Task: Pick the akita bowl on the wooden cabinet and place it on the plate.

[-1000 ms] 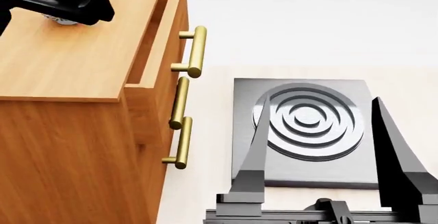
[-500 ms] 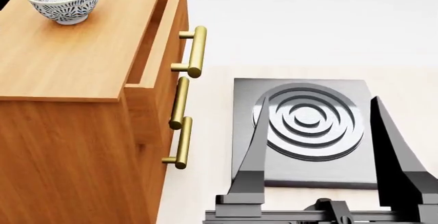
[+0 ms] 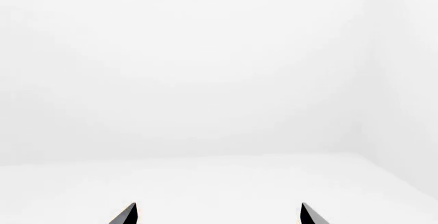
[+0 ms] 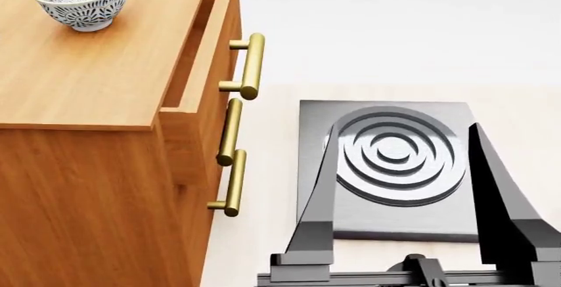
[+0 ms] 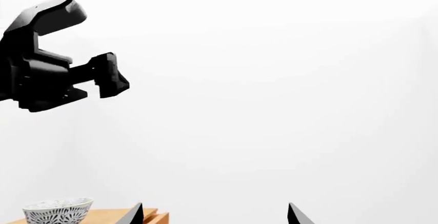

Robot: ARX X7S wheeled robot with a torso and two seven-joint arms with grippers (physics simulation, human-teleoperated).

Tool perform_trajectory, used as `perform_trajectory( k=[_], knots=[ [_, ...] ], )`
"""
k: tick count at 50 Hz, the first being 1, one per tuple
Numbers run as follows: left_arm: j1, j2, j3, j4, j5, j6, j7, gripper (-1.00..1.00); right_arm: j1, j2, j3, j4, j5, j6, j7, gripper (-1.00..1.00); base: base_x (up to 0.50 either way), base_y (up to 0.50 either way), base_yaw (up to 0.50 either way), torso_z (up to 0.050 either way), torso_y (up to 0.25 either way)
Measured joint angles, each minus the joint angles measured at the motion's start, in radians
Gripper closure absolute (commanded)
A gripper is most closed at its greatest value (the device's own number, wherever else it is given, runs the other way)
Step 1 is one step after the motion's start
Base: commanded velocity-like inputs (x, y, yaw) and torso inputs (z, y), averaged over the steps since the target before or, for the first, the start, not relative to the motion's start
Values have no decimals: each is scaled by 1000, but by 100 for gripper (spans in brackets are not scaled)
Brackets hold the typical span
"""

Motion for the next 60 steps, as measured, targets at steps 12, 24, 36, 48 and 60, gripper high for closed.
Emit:
perform_trajectory(
  k=[12, 24, 36, 48, 60],
  knots=[
    [-170, 27, -7, -412, 55, 179, 48, -100, 2, 9, -8, 5, 8, -14, 5, -100, 0, 0, 0, 0, 0],
    [-236, 29, -65, -552, 201, 175, 12, -100, 3, 18, -14, 11, 14, -27, 9, -100, 0, 0, 0, 0, 0],
    [-258, 24, -138, -594, 358, 119, 14, -100, 8, 24, -25, 16, 14, -32, 13, -100, 0, 0, 0, 0, 0],
    [-264, 14, -172, -607, 470, 38, -3, -100, 13, 28, -36, 19, 13, -35, 19, -100, 0, 0, 0, 0, 0],
    [-257, 1, -143, -611, 534, -26, -32, -100, 17, 33, -45, 21, 14, -37, 25, -100, 0, 0, 0, 0, 0]
  ],
)
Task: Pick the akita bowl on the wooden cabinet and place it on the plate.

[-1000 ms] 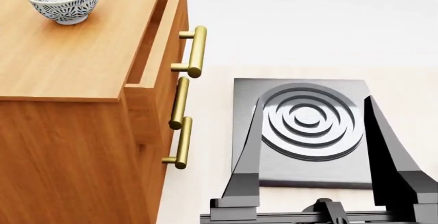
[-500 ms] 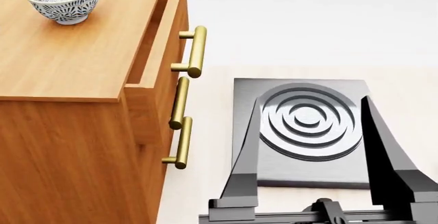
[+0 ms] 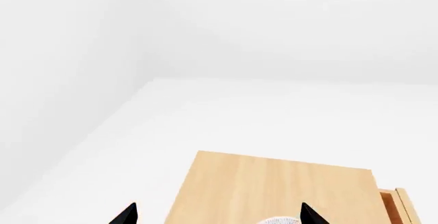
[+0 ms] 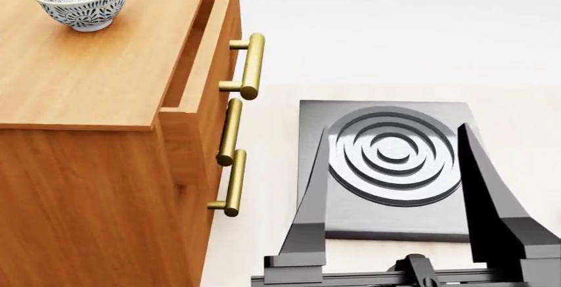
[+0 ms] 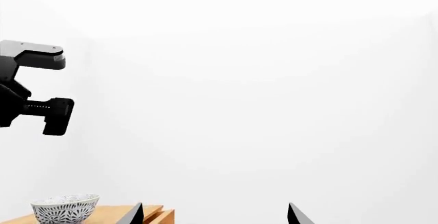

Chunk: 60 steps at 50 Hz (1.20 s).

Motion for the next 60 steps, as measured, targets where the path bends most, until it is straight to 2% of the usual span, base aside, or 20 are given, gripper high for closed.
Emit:
perform_trajectory(
  k=[12, 30, 45, 60],
  knots=[
    [-4, -5, 39, -1, 17, -66, 10, -100, 3, 4, -6, 5, 2, -6, 3, -100, 0, 0, 0, 0, 0],
    [7, -3, 70, -2, 10, -95, 84, -100, 6, 11, -15, 9, 4, -14, 9, -100, 0, 0, 0, 0, 0],
    [15, -5, 69, -1, 8, -88, 99, -100, 9, 16, -22, 12, 4, -19, 13, -100, 0, 0, 0, 0, -250],
    [30, -9, 67, -1, 5, -105, 102, -100, 10, 21, -29, 15, 6, -25, 17, -100, 0, 0, 0, 0, -14]
  ],
)
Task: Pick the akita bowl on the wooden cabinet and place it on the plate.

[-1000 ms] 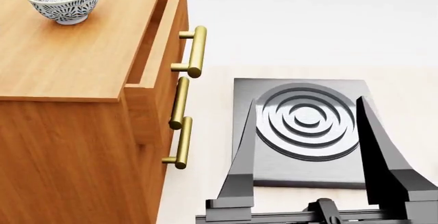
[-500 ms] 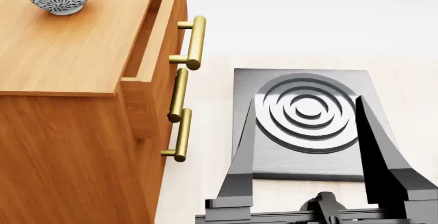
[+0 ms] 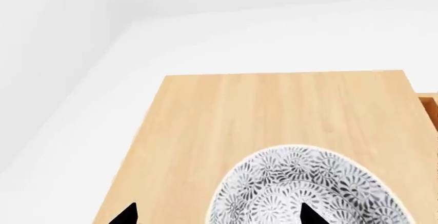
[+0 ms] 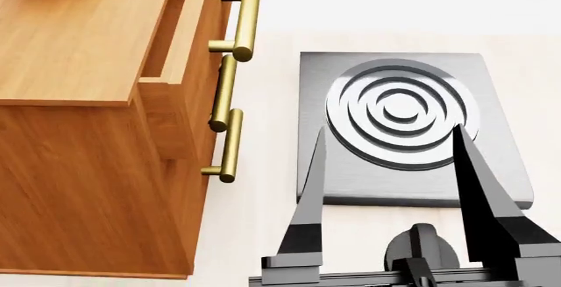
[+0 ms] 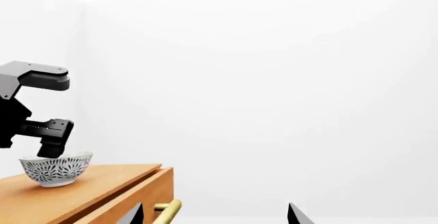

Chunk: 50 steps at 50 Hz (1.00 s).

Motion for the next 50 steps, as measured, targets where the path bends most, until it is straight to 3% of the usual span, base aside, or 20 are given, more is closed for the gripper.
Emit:
perform_trajectory(
  k=[22, 23, 50],
  knots=[
    [31, -23, -132, 12, -25, -75, -10, -100, 3, 6, -9, 6, 1, -8, 6, -100, 0, 0, 0, 0, 0],
    [31, -23, -133, 14, -23, -75, -8, 100, 3, 6, -9, 7, 1, -9, 6, -100, 0, 0, 0, 0, 0],
    [29, 14, 3, 7, 9, 13, 61, 100, 8, 15, -16, 6, 5, -13, 18, -100, 0, 0, 0, 0, -1]
  ],
)
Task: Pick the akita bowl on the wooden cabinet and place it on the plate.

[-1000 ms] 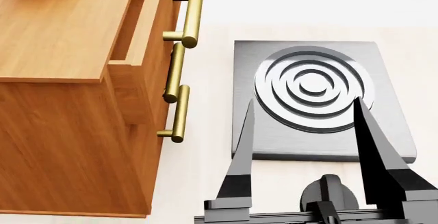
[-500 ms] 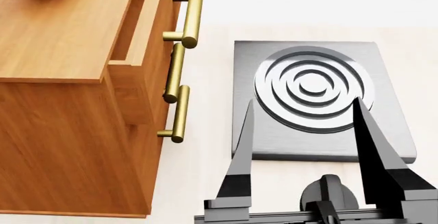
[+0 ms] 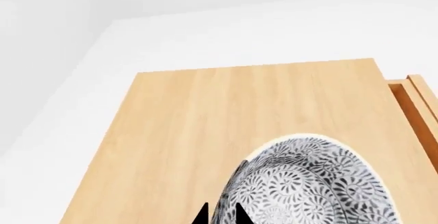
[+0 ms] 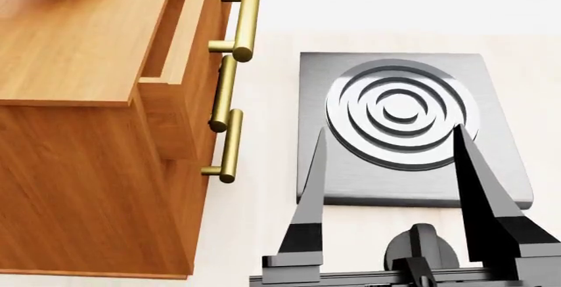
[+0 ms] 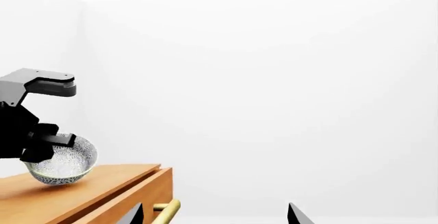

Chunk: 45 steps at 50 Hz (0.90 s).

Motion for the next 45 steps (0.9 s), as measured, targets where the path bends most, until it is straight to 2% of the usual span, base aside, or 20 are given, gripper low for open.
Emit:
perform_trajectory(
  k=[10, 19, 30, 45],
  knots=[
    [1, 22, 102, 2, 13, 63, 36, 100, -1, 5, 2, -2, 3, -6, 4, -100, 0, 0, 0, 0, 0],
    [18, 23, 180, 98, 2, 72, 48, 100, -1, 11, 3, -6, 6, -8, 9, -100, 0, 0, 0, 0, 0],
    [57, 13, 250, 307, -11, 26, 65, 100, 1, 17, 2, -11, 8, -8, 17, -100, 0, 0, 0, 0, 0],
    [141, -7, 358, 717, -46, -25, 143, 100, 1, 26, 6, -24, 20, -14, 31, -100, 0, 0, 0, 0, 0]
  ],
)
